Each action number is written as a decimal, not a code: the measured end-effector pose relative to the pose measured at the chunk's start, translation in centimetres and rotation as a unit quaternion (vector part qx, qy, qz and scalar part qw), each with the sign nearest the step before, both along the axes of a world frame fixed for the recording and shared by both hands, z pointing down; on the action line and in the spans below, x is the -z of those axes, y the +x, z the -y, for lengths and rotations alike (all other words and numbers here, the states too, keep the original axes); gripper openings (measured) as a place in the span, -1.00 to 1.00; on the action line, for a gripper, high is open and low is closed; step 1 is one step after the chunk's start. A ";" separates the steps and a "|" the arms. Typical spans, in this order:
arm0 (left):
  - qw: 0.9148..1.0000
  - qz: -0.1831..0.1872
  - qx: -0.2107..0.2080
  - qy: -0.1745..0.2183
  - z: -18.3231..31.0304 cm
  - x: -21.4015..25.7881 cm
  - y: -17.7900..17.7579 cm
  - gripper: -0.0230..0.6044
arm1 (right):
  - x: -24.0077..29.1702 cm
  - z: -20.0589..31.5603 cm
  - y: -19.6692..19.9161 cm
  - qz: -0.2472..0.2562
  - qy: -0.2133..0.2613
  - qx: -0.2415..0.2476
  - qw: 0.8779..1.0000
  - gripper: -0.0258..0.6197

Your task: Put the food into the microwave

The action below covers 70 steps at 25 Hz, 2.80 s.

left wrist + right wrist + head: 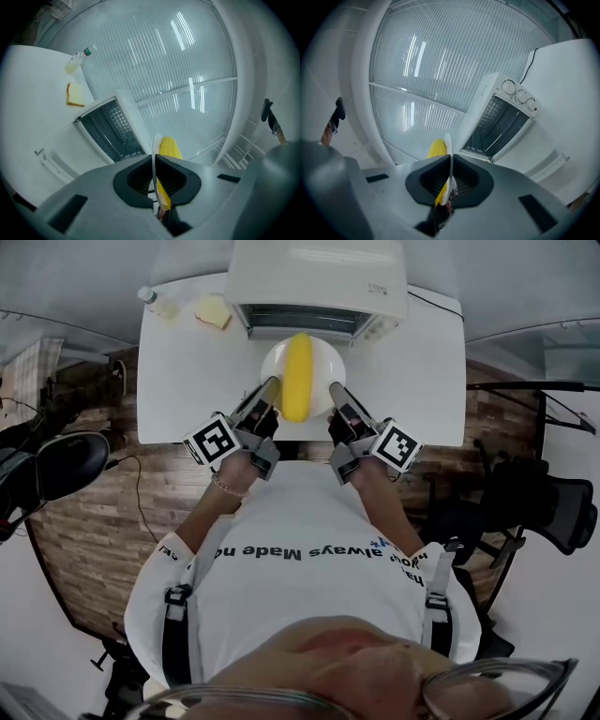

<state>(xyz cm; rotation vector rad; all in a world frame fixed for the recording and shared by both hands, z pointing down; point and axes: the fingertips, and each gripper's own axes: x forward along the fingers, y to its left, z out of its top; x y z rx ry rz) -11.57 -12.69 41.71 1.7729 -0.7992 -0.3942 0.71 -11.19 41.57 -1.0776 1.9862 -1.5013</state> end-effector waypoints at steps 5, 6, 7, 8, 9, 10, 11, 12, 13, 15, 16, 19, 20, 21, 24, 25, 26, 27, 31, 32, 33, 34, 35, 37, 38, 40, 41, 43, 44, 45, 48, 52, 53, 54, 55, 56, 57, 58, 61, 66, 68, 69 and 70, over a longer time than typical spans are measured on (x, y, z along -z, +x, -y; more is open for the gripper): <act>1.000 -0.005 -0.005 -0.009 3.5 -0.6 -1.5 -0.88 | -0.4 3.3 -1.6 -0.004 0.000 -0.006 1.000 -0.85; 1.000 -0.007 -0.005 -0.014 3.9 -0.7 -1.7 -0.88 | -0.5 3.8 -1.8 -0.004 -0.001 -0.007 1.000 -0.85; 1.000 -0.008 -0.006 -0.015 4.4 -0.8 -1.9 -0.88 | -0.5 4.3 -2.0 -0.004 -0.002 -0.009 1.000 -0.85; 1.000 -0.008 -0.008 -0.014 4.8 -0.8 -2.0 -0.88 | -0.5 4.6 -2.1 -0.004 -0.003 -0.011 1.000 -0.85; 1.000 -0.006 -0.011 -0.010 5.2 -0.7 -2.2 -0.88 | -0.5 5.0 -2.2 -0.003 -0.004 -0.012 1.000 -0.85; 1.000 -0.004 -0.013 -0.006 5.5 -0.6 -2.3 -0.88 | -0.5 5.3 -2.4 -0.002 -0.006 -0.013 1.000 -0.85; 1.000 -0.003 -0.014 -0.007 5.8 -0.6 -2.4 -0.88 | -0.5 5.5 -2.5 -0.002 -0.007 -0.013 1.000 -0.85; 1.000 -0.005 -0.013 -0.012 6.0 -0.7 -2.6 -0.88 | -0.5 5.7 -2.6 -0.003 -0.007 -0.013 1.000 -0.85; 1.000 -0.006 -0.013 -0.015 6.1 -0.7 -2.7 -0.88 | -0.5 5.9 -2.7 -0.004 -0.009 -0.013 1.000 -0.85; 1.000 -0.005 -0.016 -0.012 6.5 -0.8 -2.6 -0.88 | -0.7 6.2 -2.6 -0.008 -0.011 -0.014 1.000 -0.85; 1.000 -0.005 -0.017 -0.011 6.6 -0.9 -2.4 -0.88 | -0.7 6.2 -2.4 -0.009 -0.011 -0.014 1.000 -0.85; 1.000 -0.004 -0.018 -0.013 6.6 -1.2 -1.7 -0.88 | -1.0 6.3 -1.8 -0.009 -0.013 -0.013 1.000 -0.85; 1.000 -0.004 -0.017 -0.013 6.7 -1.3 -1.7 -0.88 | -1.1 6.3 -1.8 -0.008 -0.014 -0.012 1.000 -0.85; 1.000 -0.003 -0.016 -0.013 6.7 -1.2 -1.6 -0.88 | -1.1 6.4 -1.7 -0.008 -0.014 -0.011 1.000 -0.85; 1.000 0.000 -0.011 -0.013 6.6 -1.1 -1.3 -0.88 | -1.0 6.4 -1.4 -0.003 -0.014 -0.007 1.000 -0.85; 1.000 0.001 -0.009 -0.012 6.5 -1.0 -1.0 -0.88 | -1.0 6.4 -1.1 -0.002 -0.013 -0.005 1.000 -0.85; 1.000 0.001 -0.007 -0.013 6.4 -1.0 -0.7 -0.88 | -1.0 6.3 -0.8 0.000 -0.013 -0.004 1.000 -0.85; 1.000 0.000 -0.004 -0.016 6.3 -1.0 -0.3 -0.88 | -1.0 6.3 -0.4 0.001 -0.014 -0.003 1.000 -0.85; 1.000 -0.010 0.001 -0.024 6.0 -1.0 1.7 -0.88 | -0.9 6.1 1.7 -0.002 -0.018 -0.005 1.000 -0.85; 1.000 -0.015 0.000 -0.027 5.9 -1.0 2.3 -0.88 | -1.0 6.1 2.4 0.000 -0.020 -0.008 1.000 -0.85; 0.999 -0.018 0.000 -0.029 5.9 -1.0 3.0 -0.87 | -0.9 6.1 3.0 0.001 -0.021 -0.011 1.000 -0.85; 0.999 -0.017 -0.001 -0.027 5.9 -0.9 3.5 -0.87 | -0.8 6.1 3.6 0.001 -0.021 -0.013 1.000 -0.85; 1.000 -0.014 -0.002 -0.024 6.0 -0.9 3.9 -0.88 | -0.8 6.1 4.0 -0.001 -0.019 -0.013 1.000 -0.85; 1.000 -0.010 -0.002 -0.023 6.2 -1.0 4.6 -0.88 | -0.7 6.3 4.6 -0.003 -0.015 -0.008 1.000 -0.85; 1.000 -0.010 0.000 -0.026 6.3 -1.1 4.9 -0.88 | -0.8 6.5 4.9 -0.003 -0.014 -0.006 1.000 -0.85; 1.000 -0.009 0.002 -0.026 6.5 -1.2 5.3 -0.88 | -0.9 6.8 5.4 -0.003 -0.013 -0.006 1.000 -0.85; 1.000 -0.007 0.002 -0.023 6.6 -1.1 5.5 -0.88 | -0.9 6.9 5.6 -0.001 -0.014 -0.006 1.000 -0.85; 1.000 -0.002 0.003 -0.021 6.7 -1.1 5.5 -0.88 | -1.0 7.0 5.6 0.003 -0.016 -0.004 1.000 -0.85; 1.000 0.000 0.004 -0.022 6.7 -1.1 5.4 -0.88 | -1.1 7.0 5.5 0.004 -0.018 -0.002 1.000 -0.85; 1.000 0.000 0.005 -0.025 6.7 -1.3 5.4 -0.88 | -1.3 7.0 5.5 0.004 -0.020 0.000 1.000 -0.85; 0.999 -0.010 0.011 -0.047 6.4 -2.1 5.4 -0.88 | -2.0 6.8 5.3 0.006 -0.029 0.006 1.000 -0.85; 0.998 -0.001 0.011 -0.060 6.0 -3.4 5.0 -0.88 | -3.2 6.6 4.9 0.009 -0.044 0.011 0.999 -0.85; 0.998 -0.004 0.013 -0.067 5.8 -3.8 4.9 -0.88 | -3.5 6.5 4.8 0.010 -0.048 0.012 0.999 -0.85; 0.997 -0.007 0.015 -0.075 5.6 -4.1 4.8 -0.88 | -3.8 6.3 4.7 0.011 -0.051 0.013 0.999 -0.85; 0.997 -0.008 0.015 -0.079 5.5 -4.5 4.8 -0.87 | -4.2 6.2 4.7 0.010 -0.056 0.013 0.998 -0.85; 0.997 -0.006 0.014 -0.080 5.3 -4.8 4.8 -0.88 | -4.6 6.0 4.7 0.009 -0.060 0.014 0.998 -0.85; 0.997 -0.002 0.011 -0.080 5.3 -5.1 4.8 -0.88 | -4.9 5.8 4.7 0.007 -0.063 0.014 0.998 -0.85; 0.997 0.003 0.007 -0.077 5.2 -5.4 4.8 -0.87 | -5.3 5.8 4.7 0.005 -0.065 0.015 0.998 -0.85; 0.997 0.017 0.000 -0.073 5.3 -6.5 4.8 -0.88 | -6.4 5.7 4.7 -0.002 -0.066 0.014 0.998 -0.85; 0.997 0.024 -0.009 -0.072 5.8 -8.4 5.0 -0.88 | -8.5 6.1 5.0 -0.010 -0.066 0.008 0.998 -0.85; 0.997 0.029 -0.013 -0.073 6.4 -9.1 4.8 -0.88 | -9.3 6.7 4.8 -0.010 -0.067 0.007 0.998 -0.85; 0.997 0.032 -0.015 -0.075 6.9 -9.6 4.7 -0.88 | -9.8 7.1 4.6 -0.009 -0.070 0.007 0.997 -0.85; 0.996 0.035 -0.016 -0.078 7.3 -10.1 4.6 -0.88 | -10.3 7.5 4.5 -0.008 -0.075 0.006 0.997 -0.85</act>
